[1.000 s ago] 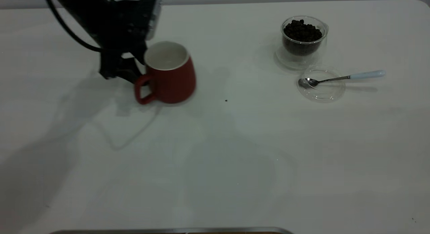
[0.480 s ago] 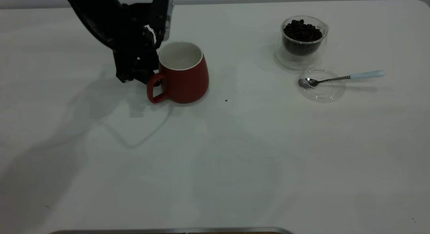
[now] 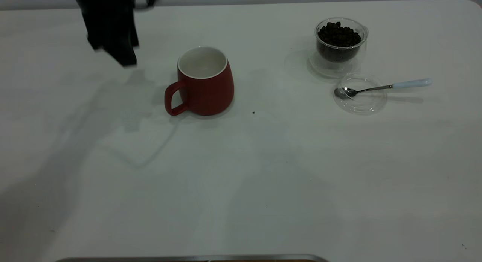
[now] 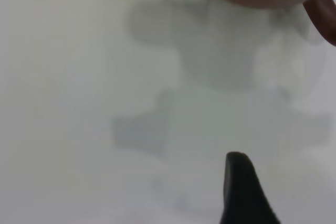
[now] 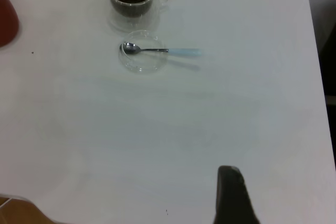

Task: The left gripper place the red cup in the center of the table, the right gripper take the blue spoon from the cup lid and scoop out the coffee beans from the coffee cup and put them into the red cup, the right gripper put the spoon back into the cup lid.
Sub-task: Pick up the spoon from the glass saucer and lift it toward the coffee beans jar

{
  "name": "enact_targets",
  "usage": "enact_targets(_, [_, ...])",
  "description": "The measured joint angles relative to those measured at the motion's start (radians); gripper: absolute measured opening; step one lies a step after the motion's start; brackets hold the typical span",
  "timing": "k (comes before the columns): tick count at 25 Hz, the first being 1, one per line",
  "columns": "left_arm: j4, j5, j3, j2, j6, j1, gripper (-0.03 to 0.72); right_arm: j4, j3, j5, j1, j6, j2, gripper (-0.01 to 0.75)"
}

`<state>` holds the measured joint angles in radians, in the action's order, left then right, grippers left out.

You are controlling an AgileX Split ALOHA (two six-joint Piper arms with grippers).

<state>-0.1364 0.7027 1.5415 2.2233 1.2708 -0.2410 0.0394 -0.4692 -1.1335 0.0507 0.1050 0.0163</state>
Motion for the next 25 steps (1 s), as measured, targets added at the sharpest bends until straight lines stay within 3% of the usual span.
enact_targets(9, [0.004,0.179,0.000,-0.379,-0.467,0.000,0.475,0.000,0.000,0.000,0.000,0.000,0.000,0.496])
enact_targets(16, [0.006,0.462,-0.001,-0.704,-0.710,0.000,0.475,0.000,0.000,0.000,0.000,0.000,0.000,0.496])
enact_targets(25, [0.007,0.462,-0.102,-1.078,-0.941,0.000,0.475,0.001,0.000,0.000,0.000,0.000,0.000,0.496])
